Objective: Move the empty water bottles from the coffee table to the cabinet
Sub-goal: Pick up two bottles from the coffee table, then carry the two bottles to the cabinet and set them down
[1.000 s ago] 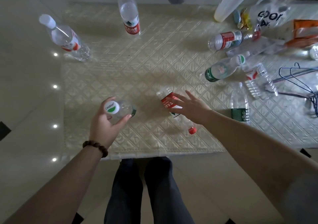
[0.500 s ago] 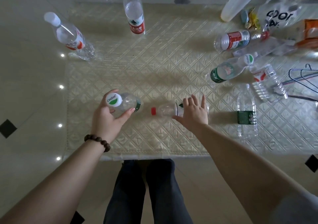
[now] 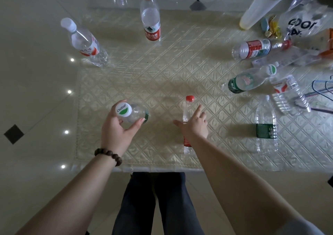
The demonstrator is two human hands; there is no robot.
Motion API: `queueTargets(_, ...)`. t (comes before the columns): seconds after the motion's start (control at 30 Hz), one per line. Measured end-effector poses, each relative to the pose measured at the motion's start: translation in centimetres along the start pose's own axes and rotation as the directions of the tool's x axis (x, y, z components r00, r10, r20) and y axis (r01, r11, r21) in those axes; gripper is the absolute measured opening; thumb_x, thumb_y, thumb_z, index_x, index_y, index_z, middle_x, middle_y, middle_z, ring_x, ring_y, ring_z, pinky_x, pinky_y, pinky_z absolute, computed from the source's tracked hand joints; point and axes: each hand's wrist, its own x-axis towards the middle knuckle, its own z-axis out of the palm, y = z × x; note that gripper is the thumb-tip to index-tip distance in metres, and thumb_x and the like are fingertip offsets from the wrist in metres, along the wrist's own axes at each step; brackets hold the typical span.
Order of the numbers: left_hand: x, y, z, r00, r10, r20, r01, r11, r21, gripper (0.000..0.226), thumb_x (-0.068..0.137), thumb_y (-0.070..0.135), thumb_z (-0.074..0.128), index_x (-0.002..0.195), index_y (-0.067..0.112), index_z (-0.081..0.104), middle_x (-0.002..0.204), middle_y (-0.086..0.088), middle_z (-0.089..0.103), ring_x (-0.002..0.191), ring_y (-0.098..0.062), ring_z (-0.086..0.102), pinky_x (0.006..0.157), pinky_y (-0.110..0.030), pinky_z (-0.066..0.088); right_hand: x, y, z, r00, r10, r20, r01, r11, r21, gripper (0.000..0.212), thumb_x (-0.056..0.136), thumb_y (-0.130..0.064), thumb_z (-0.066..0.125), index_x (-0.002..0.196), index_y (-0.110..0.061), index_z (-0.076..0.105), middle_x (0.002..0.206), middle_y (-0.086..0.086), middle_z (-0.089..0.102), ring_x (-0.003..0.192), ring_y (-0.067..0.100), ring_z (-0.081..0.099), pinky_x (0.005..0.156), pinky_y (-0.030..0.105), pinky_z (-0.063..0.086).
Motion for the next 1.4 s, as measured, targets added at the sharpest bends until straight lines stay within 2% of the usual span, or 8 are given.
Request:
queueTargets(0.17,-0.3,-0.5,0.0,1.0,-0.015,-0.003,0.014,1.0,-0.003,0.066,0.067,0.038,0.082,0.124,0.022,0.053,0.114,0.0,0.065,0.103,-0.014,0.063,0.088,-0.025,0.05,0.2,-0.3,0.2,0.999,0.03,-0.02,-0.028,0.995,0.091,0.096,0.082,-0.047,0.066,0.15,-0.013,0.007,0.147,0.015,0.034,0.131,0.034,0.04,0.096,0.049,0.046)
queueTargets(0.33,-0.4,1.2,-0.9,1.0,-0.019,0.002,0.019,1.0,0.008,0.065,0.064,0.05,0.08,0.116,0.019,0.056,0.105,0.0,0.066,0.096,-0.013,0.063,0.086,-0.031,0.052,-1.9,-0.9,-3.5,0.99,-0.117,-0.084,0.135,0.961,0.241,0.087,0.078,-0.042,0.072,0.144,-0.018,0.02,0.143,0.008,0.04,0.123,0.03,0.048,0.088,0.044,0.049)
queueTargets(0.5,-0.6,6.6,-2.9,0.994,0.103,0.027,-0.105,0.991,0.078,0.059,0.063,0.049,0.08,0.108,0.017,0.058,0.092,-0.002,0.063,0.083,-0.017,0.06,0.073,-0.029,0.05,-7.3,-2.1,-11.4,0.948,-0.179,-0.263,0.283,0.852,0.441,0.084,0.077,-0.037,0.074,0.144,-0.026,0.023,0.137,-0.001,0.049,0.115,0.022,0.054,0.086,0.038,0.047)
queueTargets(0.73,-2.2,16.4,-7.3,0.951,0.291,0.106,-0.295,0.955,0.022,0.062,0.063,0.05,0.079,0.109,0.015,0.057,0.102,-0.004,0.06,0.09,-0.019,0.06,0.077,-0.034,0.053,-18.3,-3.4,-20.0,0.842,-0.172,-0.512,0.464,0.716,0.521,0.079,0.077,-0.03,0.076,0.14,-0.025,0.029,0.125,-0.003,0.052,0.11,0.013,0.05,0.086,0.031,0.04)
queueTargets(0.87,-3.7,20.6,-9.3,0.905,0.399,0.146,-0.401,0.916,-0.014,0.051,0.068,0.045,0.08,0.107,0.023,0.055,0.108,-0.001,0.063,0.094,-0.014,0.061,0.076,-0.028,0.051,-23.8,-3.1,-21.5,0.801,-0.097,-0.59,0.5,0.651,0.571,0.077,0.077,-0.026,0.076,0.139,-0.026,0.029,0.123,-0.004,0.051,0.109,0.013,0.049,0.086,0.029,0.038)
queueTargets(1.0,-5.7,23.4,-10.6,0.831,0.512,0.219,-0.513,0.856,-0.056,0.041,0.073,0.04,0.078,0.103,0.027,0.053,0.105,0.01,0.062,0.085,0.001,0.057,0.067,-0.005,0.039,-27.9,-2.0,-21.3,0.754,0.018,-0.657,0.508,0.618,0.6,0.077,0.076,-0.026,0.077,0.137,-0.028,0.03,0.123,-0.005,0.053,0.109,0.013,0.05,0.087,0.03,0.039)
queueTargets(1.2,-8.8,24.8,-8.7,0.753,0.554,0.355,-0.561,0.823,-0.094,0.067,0.067,0.056,0.075,0.118,0.019,0.053,0.112,0.002,0.062,0.099,-0.016,0.06,0.083,-0.035,0.052,-32.4,2.5,-20.5,0.678,0.237,-0.696,0.497,0.55,0.671,0.078,0.073,-0.026,0.078,0.136,-0.03,0.032,0.122,-0.005,0.053,0.11,0.018,0.053,0.093,0.038,0.046)
queueTargets(1.4,-15.2,27.1,-4.0,0.535,0.646,0.545,-0.694,0.703,-0.152,0.074,0.065,0.056,0.076,0.121,0.011,0.054,0.113,-0.003,0.065,0.096,-0.018,0.061,0.079,-0.026,0.049,-38.1,10.8,-18.3,0.503,0.498,-0.706,0.456,0.541,0.707,0.076,0.073,-0.026,0.079,0.134,-0.024,0.036,0.115,-0.002,0.054,0.1,0.018,0.055,0.08,0.027,0.044)
